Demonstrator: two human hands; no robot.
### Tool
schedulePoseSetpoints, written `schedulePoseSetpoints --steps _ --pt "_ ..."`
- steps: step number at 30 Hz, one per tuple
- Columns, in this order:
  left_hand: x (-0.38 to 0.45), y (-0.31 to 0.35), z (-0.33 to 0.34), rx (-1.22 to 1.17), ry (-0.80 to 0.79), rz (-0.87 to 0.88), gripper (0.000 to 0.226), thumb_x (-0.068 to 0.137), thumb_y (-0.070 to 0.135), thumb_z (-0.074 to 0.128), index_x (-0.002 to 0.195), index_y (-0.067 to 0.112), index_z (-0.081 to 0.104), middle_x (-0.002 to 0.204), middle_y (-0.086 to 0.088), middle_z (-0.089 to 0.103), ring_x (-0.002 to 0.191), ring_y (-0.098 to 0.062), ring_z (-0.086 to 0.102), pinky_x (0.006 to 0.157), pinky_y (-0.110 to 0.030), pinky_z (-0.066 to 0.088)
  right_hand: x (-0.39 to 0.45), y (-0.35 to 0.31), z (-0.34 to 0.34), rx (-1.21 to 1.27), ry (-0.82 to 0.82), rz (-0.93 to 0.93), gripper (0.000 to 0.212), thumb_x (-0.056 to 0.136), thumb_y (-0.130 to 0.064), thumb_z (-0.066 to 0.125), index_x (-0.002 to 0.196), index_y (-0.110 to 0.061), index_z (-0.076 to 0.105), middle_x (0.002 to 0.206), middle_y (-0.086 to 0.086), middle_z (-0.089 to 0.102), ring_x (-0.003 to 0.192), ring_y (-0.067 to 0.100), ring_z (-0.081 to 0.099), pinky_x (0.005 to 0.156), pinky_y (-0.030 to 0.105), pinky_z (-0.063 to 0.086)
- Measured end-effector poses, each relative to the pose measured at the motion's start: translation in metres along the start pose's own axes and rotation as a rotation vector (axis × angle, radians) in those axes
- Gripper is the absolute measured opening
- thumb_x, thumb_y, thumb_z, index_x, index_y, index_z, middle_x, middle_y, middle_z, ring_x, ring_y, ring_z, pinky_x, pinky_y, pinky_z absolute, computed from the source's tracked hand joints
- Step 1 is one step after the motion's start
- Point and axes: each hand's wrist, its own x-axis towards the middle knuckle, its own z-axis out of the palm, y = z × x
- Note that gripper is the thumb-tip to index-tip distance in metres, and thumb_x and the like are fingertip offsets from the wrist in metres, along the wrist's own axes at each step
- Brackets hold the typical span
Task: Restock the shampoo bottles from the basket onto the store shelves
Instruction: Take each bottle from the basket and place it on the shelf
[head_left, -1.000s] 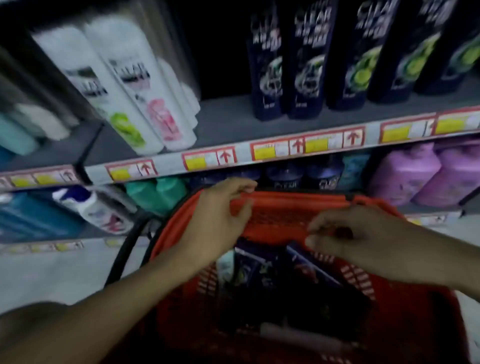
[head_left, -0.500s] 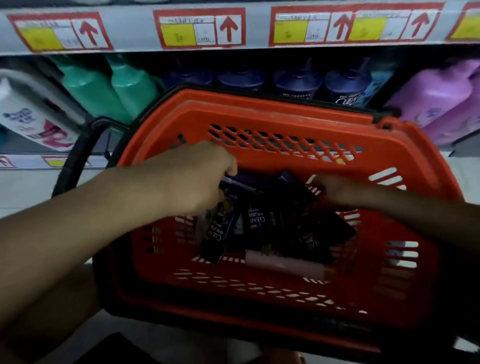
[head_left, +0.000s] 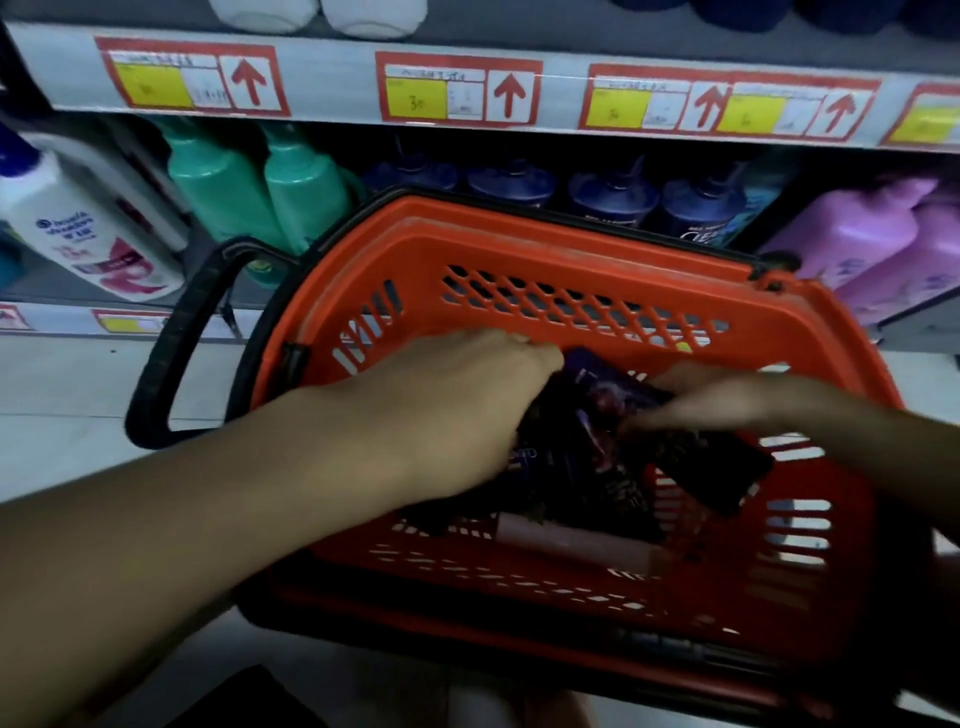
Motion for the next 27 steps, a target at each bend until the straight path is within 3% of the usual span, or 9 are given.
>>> schedulePoseSetpoints --steps 5,8,10,11,14,18,20,24,27 --pt "0.011 0.022 -0.011 -0.044 0.097 0.115 0.107 0.083 0.038 0.077 0.159 0.031 0.001 0.162 0.012 0.011 0.148 -0.014 0.016 0.120 -0.029 0.018 -0.079 -0.051 -0.051 0.055 -0.047 -0.198 0.037 0.076 -0.034 0.083 0.108 -0.018 0.075 0.101 0.008 0.079 0.095 0.033 0.076 0.088 0.052 0.060" --pt "0.021 0.036 -0.016 0.157 0.310 0.207 0.107 0.075 0.047 0.077 0.157 0.027 0.012 0.160 0.008 0.024 0.150 -0.017 0.019 0.126 -0.044 0.005 -0.115 -0.071 -0.067 0.029 -0.093 -0.289 0.042 0.071 -0.041 0.087 0.101 -0.013 0.077 0.098 0.014 0.079 0.094 0.038 0.076 0.090 0.059 0.058" --pt "0.024 0.043 -0.022 0.122 0.442 0.208 0.087 0.068 0.045 0.075 0.145 0.026 0.038 0.140 0.007 0.052 0.134 -0.018 0.046 0.120 -0.036 0.020 -0.126 -0.070 -0.073 0.067 -0.141 -0.375 0.044 0.077 -0.040 0.085 0.110 -0.012 0.075 0.108 0.016 0.077 0.103 0.041 0.073 0.095 0.062 0.054" --pt "0.023 0.046 -0.026 0.041 0.490 0.187 0.076 0.064 0.044 0.075 0.134 0.029 0.049 0.126 0.009 0.061 0.119 -0.017 0.055 0.107 -0.031 0.032 -0.130 -0.067 -0.077 0.101 -0.153 -0.408 0.045 0.082 -0.041 0.081 0.115 -0.012 0.073 0.113 0.017 0.076 0.107 0.043 0.071 0.098 0.062 0.053" --pt "0.013 0.053 -0.034 -0.205 0.521 0.100 0.061 0.057 0.042 0.081 0.111 0.038 0.055 0.105 0.017 0.063 0.099 -0.009 0.057 0.079 -0.028 0.040 -0.142 -0.058 -0.089 0.441 -0.203 -0.410 0.079 0.075 -0.069 0.070 0.125 -0.008 0.068 0.125 0.028 0.067 0.113 0.046 0.066 0.098 0.053 0.055" --pt "-0.005 0.056 -0.026 -0.642 0.445 -0.058 0.069 0.058 0.055 0.089 0.115 0.048 0.051 0.110 0.028 0.064 0.102 0.010 0.059 0.085 -0.020 0.049 -0.149 -0.052 -0.096 1.042 -0.193 -0.519 0.099 0.080 -0.079 0.048 0.134 0.003 0.060 0.136 0.038 0.055 0.121 0.051 0.054 0.097 0.062 0.050" --pt "-0.010 0.060 -0.025 -0.947 0.403 -0.105 0.067 0.068 0.055 0.083 0.122 0.055 0.043 0.116 0.038 0.061 0.107 0.019 0.056 0.090 -0.013 0.044 -0.148 -0.057 -0.086 1.179 -0.195 -0.652 0.107 0.079 -0.080 0.051 0.140 0.008 0.049 0.135 0.034 0.056 0.116 0.049 0.056 0.087 0.059 0.056" --pt "-0.009 0.061 -0.034 -1.114 0.326 -0.141 0.057 0.084 0.056 0.063 0.131 0.053 0.030 0.125 0.032 0.055 0.110 0.015 0.052 0.089 -0.013 0.041 -0.135 -0.078 -0.044 0.999 0.244 -0.722 0.082 0.067 -0.052 0.087 0.126 -0.001 0.063 0.128 0.023 0.066 0.117 0.040 0.066 0.102 0.059 0.051" --pt "-0.005 0.060 -0.036 -1.185 0.360 -0.168 0.051 0.078 0.048 0.076 0.122 0.047 0.050 0.113 0.024 0.067 0.102 0.005 0.064 0.090 -0.025 0.053 -0.128 -0.092 -0.028 1.061 0.496 -0.701 0.051 0.073 -0.022 0.088 0.115 -0.001 0.068 0.118 0.027 0.069 0.113 0.044 0.066 0.106 0.059 0.048"
